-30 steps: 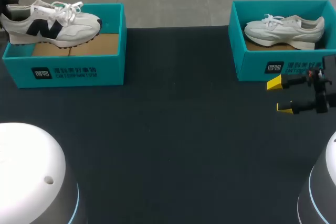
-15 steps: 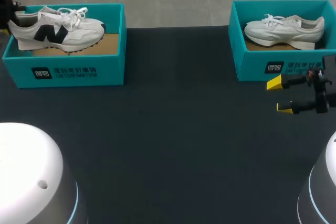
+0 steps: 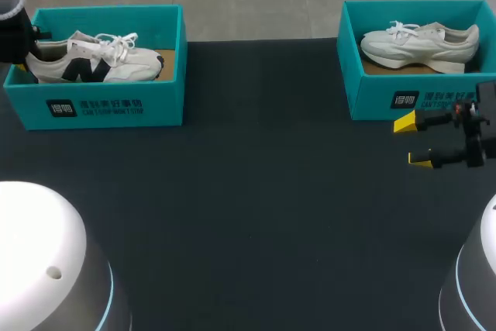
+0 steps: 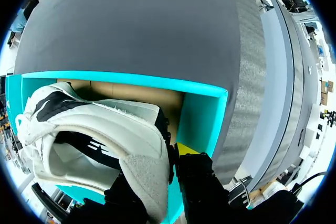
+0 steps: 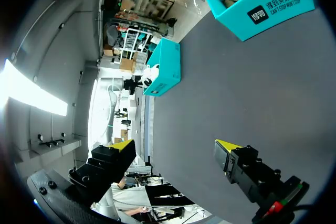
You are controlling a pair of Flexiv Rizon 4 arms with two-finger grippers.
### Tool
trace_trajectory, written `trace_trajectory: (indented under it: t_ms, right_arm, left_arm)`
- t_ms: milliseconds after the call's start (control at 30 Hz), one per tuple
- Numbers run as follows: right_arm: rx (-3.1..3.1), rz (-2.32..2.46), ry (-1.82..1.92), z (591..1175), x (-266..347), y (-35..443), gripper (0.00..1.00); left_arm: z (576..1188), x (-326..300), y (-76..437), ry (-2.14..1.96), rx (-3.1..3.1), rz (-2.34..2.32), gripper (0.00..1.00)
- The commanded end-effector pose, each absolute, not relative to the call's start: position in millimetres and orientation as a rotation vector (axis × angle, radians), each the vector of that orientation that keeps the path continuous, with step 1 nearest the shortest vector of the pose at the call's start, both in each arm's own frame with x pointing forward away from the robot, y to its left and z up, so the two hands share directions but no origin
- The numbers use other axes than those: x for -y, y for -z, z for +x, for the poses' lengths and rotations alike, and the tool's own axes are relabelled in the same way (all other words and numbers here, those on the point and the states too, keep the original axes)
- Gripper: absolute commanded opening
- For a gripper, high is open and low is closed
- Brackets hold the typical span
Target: Take the shoe out of the shoebox, open the shoe tongue, remove and reinsert the insole, then place the shoe into the shoebox
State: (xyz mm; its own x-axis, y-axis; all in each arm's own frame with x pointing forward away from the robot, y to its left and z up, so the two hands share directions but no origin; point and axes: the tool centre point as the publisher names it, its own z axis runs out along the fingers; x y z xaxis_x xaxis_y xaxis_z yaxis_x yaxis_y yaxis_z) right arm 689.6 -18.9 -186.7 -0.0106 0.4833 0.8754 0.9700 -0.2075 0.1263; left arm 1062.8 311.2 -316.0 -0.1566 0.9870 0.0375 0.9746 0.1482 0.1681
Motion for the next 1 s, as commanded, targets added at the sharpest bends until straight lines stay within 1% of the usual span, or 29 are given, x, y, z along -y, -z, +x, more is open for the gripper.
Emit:
trace_trajectory:
  t_ms: [33, 400, 767, 833, 933, 967, 1000]
  right_arm:
    - [1.509, -1.732, 1.163, 688, 18, 187, 1.0]
    - [1.509, -1.732, 1.163, 688, 18, 187, 1.0]
    - [1.509, -1.732, 1.163, 688, 18, 187, 1.0]
    - [1.509, -1.732, 1.163, 688, 18, 187, 1.0]
    - [1.509, -1.732, 1.163, 688, 18, 187, 1.0]
    - [1.509, -1.732, 1.163, 688, 18, 187, 1.0]
    - [1.509, -1.732, 1.163, 688, 18, 187, 1.0]
  left_arm:
    - [1068, -311, 328, -0.231, -2.317, 1.987, 0.0]
    - [1074, -305, 361, -0.213, -2.311, 2.015, 0.0]
    - [1074, -304, 372, -0.188, -2.304, 2.068, 0.0]
    - [1073, -304, 373, -0.183, -2.3, 2.076, 0.11]
    - [1072, -304, 373, -0.183, -2.298, 2.084, 0.09]
    - [1072, -304, 373, -0.183, -2.297, 2.086, 0.11]
    - [1072, -304, 373, -0.184, -2.296, 2.09, 0.16]
